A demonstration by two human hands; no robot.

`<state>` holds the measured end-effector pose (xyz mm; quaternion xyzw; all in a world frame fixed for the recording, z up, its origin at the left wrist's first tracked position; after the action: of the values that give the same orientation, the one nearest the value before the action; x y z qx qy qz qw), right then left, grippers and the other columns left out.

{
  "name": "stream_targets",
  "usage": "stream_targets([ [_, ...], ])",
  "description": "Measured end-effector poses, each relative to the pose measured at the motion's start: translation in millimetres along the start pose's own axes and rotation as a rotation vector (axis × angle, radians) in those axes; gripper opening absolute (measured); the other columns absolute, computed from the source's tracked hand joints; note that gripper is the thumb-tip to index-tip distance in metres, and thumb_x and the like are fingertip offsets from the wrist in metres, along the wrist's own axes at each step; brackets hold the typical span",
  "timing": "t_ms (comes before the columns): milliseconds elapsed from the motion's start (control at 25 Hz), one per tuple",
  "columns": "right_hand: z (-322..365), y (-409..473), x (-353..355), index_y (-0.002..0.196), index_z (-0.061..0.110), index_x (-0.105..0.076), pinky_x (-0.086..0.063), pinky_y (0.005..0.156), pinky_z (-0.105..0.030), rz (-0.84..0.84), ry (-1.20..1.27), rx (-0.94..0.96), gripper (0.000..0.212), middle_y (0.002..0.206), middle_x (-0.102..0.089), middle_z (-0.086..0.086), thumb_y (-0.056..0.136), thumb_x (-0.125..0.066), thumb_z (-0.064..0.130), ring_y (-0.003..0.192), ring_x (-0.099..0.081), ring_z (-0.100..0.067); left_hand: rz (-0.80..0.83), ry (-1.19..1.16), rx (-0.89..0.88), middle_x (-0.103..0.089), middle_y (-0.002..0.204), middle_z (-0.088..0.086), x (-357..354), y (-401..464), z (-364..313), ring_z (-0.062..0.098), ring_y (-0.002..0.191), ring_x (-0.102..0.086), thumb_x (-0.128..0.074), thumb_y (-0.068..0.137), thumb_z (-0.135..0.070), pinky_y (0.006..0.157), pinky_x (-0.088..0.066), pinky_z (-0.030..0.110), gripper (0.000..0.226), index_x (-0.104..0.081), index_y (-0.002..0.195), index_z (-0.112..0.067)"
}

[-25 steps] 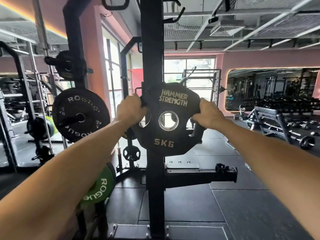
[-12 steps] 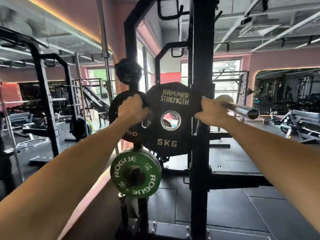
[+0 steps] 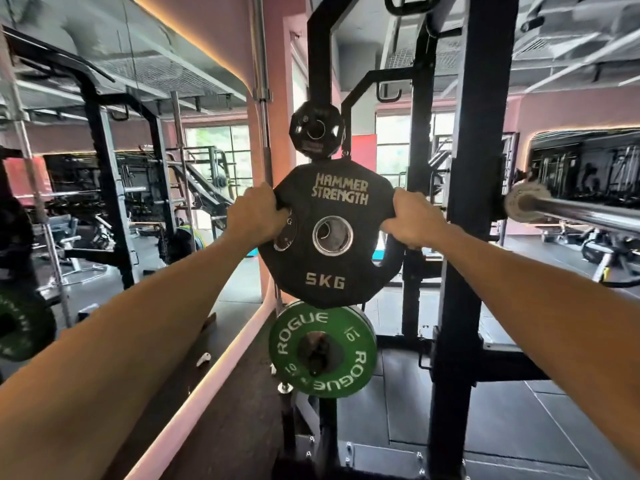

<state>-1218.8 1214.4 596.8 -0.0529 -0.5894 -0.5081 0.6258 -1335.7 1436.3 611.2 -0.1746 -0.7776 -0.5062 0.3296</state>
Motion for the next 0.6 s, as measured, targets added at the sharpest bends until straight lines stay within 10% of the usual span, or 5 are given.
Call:
stream_targets([
  [600, -10, 170, -156, 0.09, 0.015, -0.041, -0.048, 0.075, -0.036, 0.017, -0.053, -0.069, 0.027, 0.086, -0.052, -0.003, 0.08, -0.065, 0.021, 0.085, -0.057, -0.028, 0.082, -0.028, -0.087, -0.062, 0.094, 0.019, -154, 152, 101, 0.04, 0.093, -0.063, -0.059, 0.087, -0.028, 0.067, -0.04, 0.035, 0.03, -0.056, 0.098, 0.0],
])
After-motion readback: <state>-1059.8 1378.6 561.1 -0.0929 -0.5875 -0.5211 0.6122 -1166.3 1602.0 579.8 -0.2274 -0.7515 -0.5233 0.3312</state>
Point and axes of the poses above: each hand's wrist, its own y-axis towards the middle knuckle, its own x-axis out of the back of the hand, z = x × y, the point moved 7 cm from there along y, towards the middle knuckle
